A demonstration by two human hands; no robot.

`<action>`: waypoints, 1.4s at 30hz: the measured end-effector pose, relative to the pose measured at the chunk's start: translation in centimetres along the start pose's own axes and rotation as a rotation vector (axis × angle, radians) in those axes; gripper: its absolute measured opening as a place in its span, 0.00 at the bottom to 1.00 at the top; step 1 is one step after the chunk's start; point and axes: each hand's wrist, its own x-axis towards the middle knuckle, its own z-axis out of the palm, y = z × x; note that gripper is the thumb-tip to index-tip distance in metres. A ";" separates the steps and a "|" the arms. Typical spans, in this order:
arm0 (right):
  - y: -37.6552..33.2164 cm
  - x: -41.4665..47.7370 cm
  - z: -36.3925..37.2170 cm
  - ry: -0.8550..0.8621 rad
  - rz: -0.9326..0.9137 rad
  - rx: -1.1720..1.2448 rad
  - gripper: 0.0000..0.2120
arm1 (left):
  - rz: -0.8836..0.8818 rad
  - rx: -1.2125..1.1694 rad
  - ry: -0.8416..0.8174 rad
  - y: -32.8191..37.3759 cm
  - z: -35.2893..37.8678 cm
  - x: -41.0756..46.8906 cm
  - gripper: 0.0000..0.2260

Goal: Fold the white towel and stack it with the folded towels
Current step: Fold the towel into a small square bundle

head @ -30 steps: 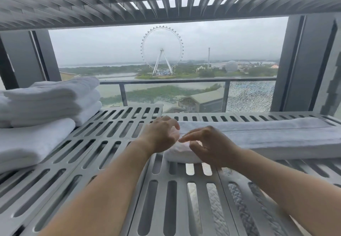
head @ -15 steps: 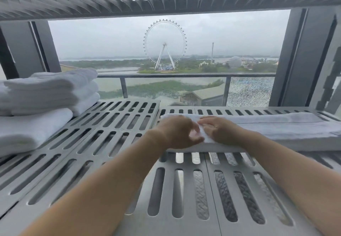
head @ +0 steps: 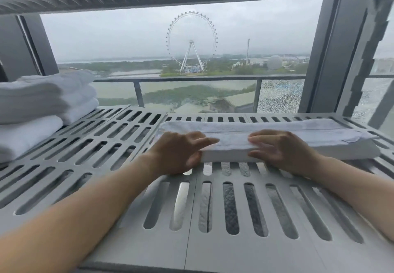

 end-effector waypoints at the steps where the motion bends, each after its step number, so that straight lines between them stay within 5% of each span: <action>1: 0.2 0.1 0.1 0.002 0.034 0.020 0.21 | 0.019 -0.010 0.027 0.8 -0.2 0.6 0.23; 8: -0.1 0.5 0.9 0.018 0.000 -0.015 0.09 | -0.078 0.126 0.107 3.4 -0.1 1.0 0.20; 15: 0.1 0.5 1.4 0.129 0.103 -0.042 0.13 | -0.200 0.050 0.099 2.5 0.2 0.2 0.18; 27: -0.6 0.4 1.1 0.075 -0.017 -0.112 0.13 | -0.243 0.138 0.028 2.2 0.3 0.1 0.14; 33: 0.0 1.2 -1.2 -0.033 -0.018 0.086 0.11 | -0.372 -0.143 -0.096 1.5 -1.6 1.7 0.09; 38: 2.6 5.4 -1.3 -0.042 0.352 0.089 0.13 | -0.434 -0.306 -0.157 3.2 -0.9 8.8 0.16; 42: 2.7 7.0 1.0 -0.128 0.404 0.089 0.16 | -0.364 -0.516 -0.328 5.5 1.9 13.3 0.21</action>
